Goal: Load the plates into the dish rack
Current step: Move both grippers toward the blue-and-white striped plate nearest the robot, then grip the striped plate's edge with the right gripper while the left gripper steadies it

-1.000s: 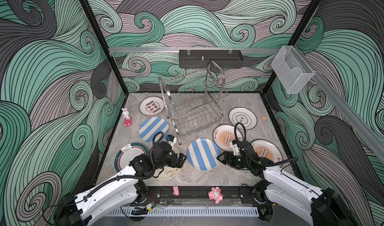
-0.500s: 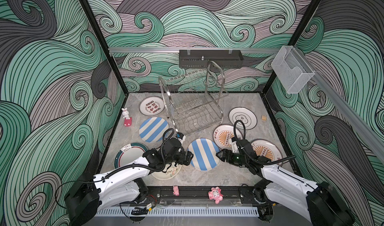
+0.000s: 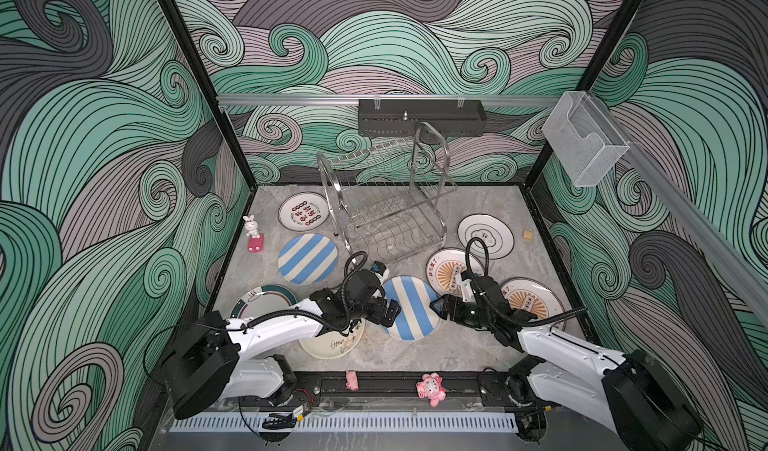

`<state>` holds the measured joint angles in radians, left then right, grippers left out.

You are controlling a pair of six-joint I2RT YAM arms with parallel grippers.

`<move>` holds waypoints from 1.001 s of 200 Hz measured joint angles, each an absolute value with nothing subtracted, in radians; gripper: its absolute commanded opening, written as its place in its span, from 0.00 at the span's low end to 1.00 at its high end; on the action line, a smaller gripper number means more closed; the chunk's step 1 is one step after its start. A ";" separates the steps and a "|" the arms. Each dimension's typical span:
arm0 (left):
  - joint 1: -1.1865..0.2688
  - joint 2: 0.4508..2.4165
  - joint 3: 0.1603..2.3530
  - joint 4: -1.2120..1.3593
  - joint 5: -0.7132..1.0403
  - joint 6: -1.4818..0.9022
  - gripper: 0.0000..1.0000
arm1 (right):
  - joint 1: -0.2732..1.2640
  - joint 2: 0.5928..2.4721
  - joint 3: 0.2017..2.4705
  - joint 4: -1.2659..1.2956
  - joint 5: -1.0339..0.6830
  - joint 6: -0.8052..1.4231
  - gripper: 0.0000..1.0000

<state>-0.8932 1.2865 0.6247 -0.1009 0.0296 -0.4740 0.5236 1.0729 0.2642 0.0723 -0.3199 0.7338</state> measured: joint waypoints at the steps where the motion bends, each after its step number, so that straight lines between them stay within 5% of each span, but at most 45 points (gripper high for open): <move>1: -0.893 1.288 0.625 -0.101 0.030 -0.474 0.98 | 0.524 1.074 0.264 0.073 -0.320 0.734 0.84; 200: -0.906 1.541 0.775 -0.200 -0.062 -0.506 0.99 | 0.524 1.201 0.302 0.164 -0.348 0.730 0.76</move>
